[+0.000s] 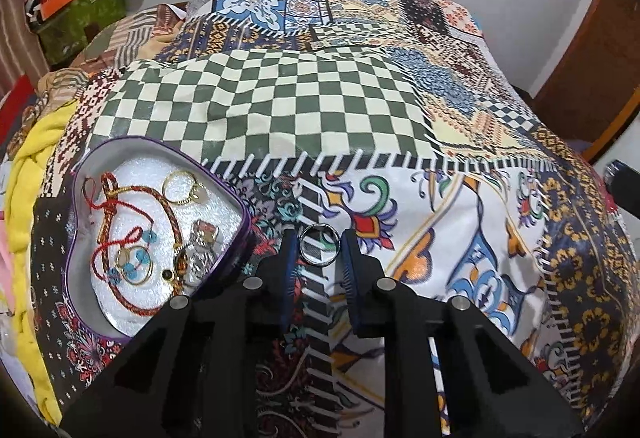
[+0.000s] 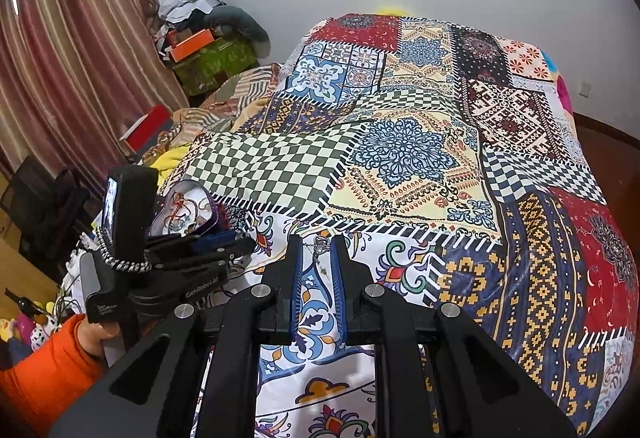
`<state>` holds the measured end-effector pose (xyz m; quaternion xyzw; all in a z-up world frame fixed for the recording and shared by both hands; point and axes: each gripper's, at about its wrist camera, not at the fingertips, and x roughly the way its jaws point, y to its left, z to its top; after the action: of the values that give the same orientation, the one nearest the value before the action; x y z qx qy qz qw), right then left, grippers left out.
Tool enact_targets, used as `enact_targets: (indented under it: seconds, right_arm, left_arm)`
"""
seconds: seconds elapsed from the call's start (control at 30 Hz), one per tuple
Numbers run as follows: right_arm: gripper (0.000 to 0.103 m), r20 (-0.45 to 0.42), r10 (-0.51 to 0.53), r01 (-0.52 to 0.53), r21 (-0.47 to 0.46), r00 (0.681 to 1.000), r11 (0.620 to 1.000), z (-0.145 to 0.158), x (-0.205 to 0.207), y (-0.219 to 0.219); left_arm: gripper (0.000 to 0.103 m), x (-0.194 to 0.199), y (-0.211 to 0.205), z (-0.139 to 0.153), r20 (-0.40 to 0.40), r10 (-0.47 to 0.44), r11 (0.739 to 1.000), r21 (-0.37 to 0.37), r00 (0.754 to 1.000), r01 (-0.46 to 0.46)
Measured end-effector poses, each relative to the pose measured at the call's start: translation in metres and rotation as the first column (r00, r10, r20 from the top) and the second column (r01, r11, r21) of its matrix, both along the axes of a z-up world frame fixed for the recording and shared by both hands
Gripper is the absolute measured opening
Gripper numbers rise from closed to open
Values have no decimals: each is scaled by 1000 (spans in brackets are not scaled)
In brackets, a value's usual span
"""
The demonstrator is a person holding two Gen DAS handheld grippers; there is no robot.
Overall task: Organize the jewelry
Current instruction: 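Carry both earrings over the purple tin and open both tools to drop them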
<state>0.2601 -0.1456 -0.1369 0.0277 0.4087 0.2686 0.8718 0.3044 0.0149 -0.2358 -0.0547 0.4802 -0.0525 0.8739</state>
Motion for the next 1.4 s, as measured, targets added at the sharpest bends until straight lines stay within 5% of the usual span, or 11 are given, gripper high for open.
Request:
enact_targets:
  seconds: [0.3,0.67,1.4]
  right_arm:
    - [12,42,23,-23,8,999,1000,25,-5,15]
    - [12,114,118,-122,29,986,992,55,-10,82]
    - [12,-51,266,-269,-53,963,962,-18,19,182]
  left_arm:
    - [20,-44,18,45,109,-6,1000,20,994,4]
    - [20,-75,76,95,223,42,998,25,974,-49]
    - [20,-56,98,42,135,47,999,-6,990,-47]
